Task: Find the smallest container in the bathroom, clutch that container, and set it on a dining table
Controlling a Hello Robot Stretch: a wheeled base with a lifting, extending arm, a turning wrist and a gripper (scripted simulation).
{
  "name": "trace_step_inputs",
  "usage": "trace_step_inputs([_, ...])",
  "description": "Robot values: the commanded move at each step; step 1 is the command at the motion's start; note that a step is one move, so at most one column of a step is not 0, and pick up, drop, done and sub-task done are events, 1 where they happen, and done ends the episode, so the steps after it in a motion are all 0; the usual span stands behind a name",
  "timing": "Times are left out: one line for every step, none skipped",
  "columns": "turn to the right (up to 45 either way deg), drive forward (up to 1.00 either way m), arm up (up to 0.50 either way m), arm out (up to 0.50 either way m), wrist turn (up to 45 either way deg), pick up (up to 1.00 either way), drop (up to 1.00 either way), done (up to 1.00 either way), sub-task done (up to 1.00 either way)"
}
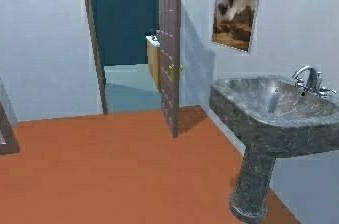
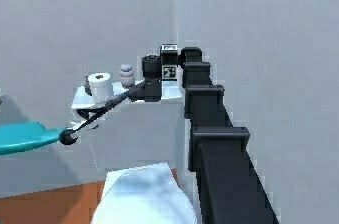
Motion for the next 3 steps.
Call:
trace_step_inputs([0.0, 0.0, 0.0, 0.0, -39.0, 0.0, 0.0, 0.0, 0.0])
trace_step_inputs([0.0, 0.0, 0.0, -0.3, 0.0, 0.0, 0.0, 0.0, 0.0])
trace_step_inputs([-24.0, 0.0, 0.0, 0.0, 0.0, 0.0, 0.0, 0.0, 0.0])
